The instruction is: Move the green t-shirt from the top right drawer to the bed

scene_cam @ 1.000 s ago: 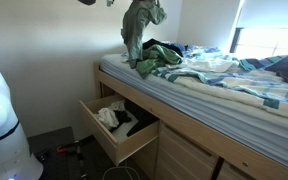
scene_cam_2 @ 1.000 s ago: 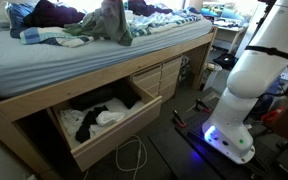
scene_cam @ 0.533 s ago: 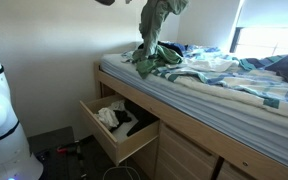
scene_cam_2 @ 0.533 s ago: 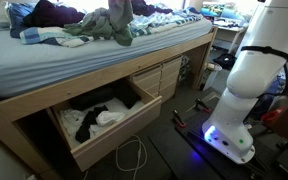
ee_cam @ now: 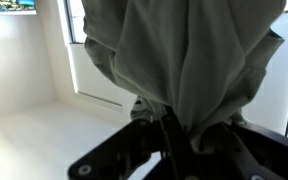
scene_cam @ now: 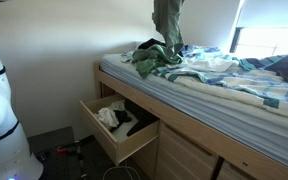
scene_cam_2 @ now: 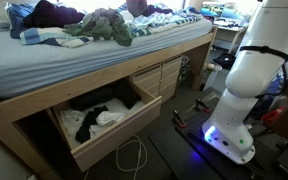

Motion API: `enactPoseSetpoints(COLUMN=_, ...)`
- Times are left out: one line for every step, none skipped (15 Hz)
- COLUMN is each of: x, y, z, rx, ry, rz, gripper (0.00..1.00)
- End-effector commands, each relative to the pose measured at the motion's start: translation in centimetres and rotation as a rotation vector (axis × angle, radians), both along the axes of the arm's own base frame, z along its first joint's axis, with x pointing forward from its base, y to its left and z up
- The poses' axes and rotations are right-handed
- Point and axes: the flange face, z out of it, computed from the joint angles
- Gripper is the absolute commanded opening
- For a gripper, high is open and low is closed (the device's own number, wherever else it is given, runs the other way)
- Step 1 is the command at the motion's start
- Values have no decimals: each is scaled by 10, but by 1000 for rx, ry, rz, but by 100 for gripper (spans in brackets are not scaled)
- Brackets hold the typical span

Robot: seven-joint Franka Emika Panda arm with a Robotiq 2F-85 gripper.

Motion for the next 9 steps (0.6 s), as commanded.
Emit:
enactPoseSetpoints(x=5, y=-4, z=12, rx=-32, ry=-76, rz=-7, gripper=5)
enactPoseSetpoints(x=9, y=-2, z=4, rx=-28, ry=-82, rz=-6, gripper=5)
enactPoseSetpoints(x=15, y=2, z=-12, rx=-14, ry=-81, rz=-1, gripper=5)
enactPoseSetpoints(x=21, y=6, z=-26, rx=1, ry=-82, rz=2, gripper=5)
enactPoseSetpoints(x=29, y=11, z=-49, rx=23, ry=-75, rz=2, gripper=5)
enactPoseSetpoints(x=36, y=15, z=-69, rx=56, ry=-77, rz=6, gripper=5)
enactPoseSetpoints(x=43, y=21, z=-95, rx=74, ry=-75, rz=-7, gripper=5)
enactPoseSetpoints(x=49, y=26, z=-120, rx=106, ry=-70, rz=-7, gripper=5)
enactPoseSetpoints(x=55, y=30, z=-144, rx=131, ry=-61, rz=-8, gripper=5)
